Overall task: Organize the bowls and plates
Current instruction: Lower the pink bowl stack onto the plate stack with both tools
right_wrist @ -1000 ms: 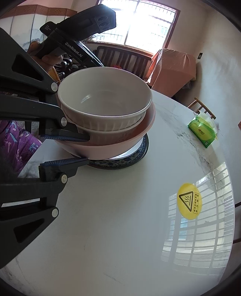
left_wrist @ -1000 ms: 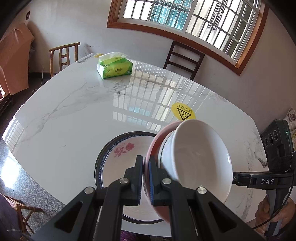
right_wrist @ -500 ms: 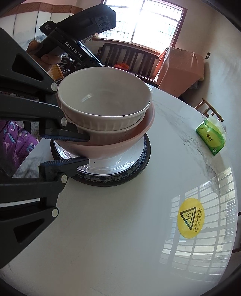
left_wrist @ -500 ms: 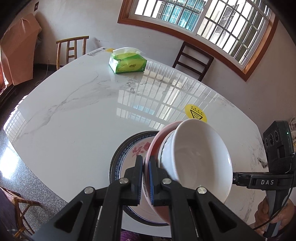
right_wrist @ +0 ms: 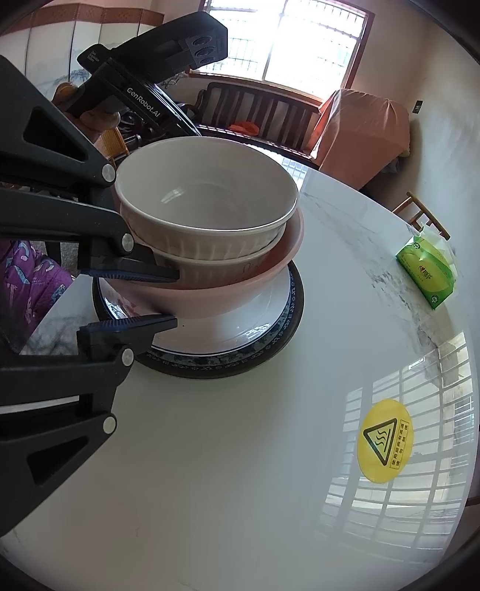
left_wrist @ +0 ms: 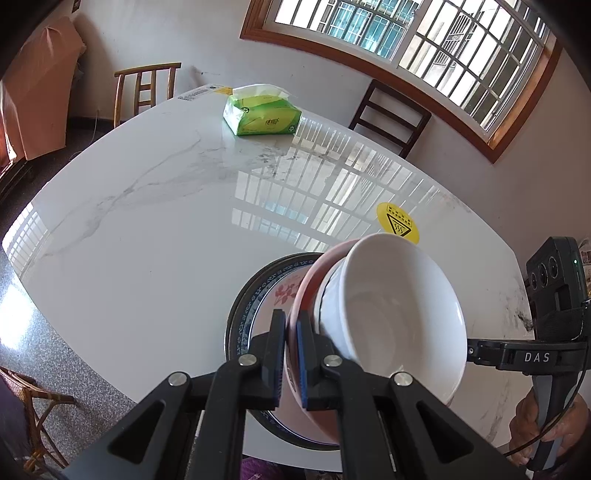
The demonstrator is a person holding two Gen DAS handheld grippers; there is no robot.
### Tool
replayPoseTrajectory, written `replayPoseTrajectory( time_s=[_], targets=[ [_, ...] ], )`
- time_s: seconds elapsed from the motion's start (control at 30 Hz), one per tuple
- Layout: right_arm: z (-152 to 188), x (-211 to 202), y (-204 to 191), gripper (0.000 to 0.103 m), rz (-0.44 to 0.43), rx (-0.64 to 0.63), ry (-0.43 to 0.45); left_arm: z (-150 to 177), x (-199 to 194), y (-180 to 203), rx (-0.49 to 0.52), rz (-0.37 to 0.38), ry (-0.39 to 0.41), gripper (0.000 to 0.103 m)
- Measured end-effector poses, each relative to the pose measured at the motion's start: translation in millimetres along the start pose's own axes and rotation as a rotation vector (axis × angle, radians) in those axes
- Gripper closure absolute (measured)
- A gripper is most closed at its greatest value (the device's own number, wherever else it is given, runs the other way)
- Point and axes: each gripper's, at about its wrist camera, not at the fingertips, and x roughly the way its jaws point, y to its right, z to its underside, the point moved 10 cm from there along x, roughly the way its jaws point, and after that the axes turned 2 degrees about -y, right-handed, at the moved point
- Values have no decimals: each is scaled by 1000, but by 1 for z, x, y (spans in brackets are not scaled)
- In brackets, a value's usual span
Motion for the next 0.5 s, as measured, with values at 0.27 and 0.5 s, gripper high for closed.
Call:
replayPoseTrajectory(
  time_s=[0.27, 0.5],
  targets=[
    [-2, 1, -2, 84, -3, -2, 13, 2, 1, -2, 21, -16, 27, 100],
    [-3, -1, -5, 83, 17, -32, 53, 3, 1, -3, 50, -48, 61, 100]
  ],
)
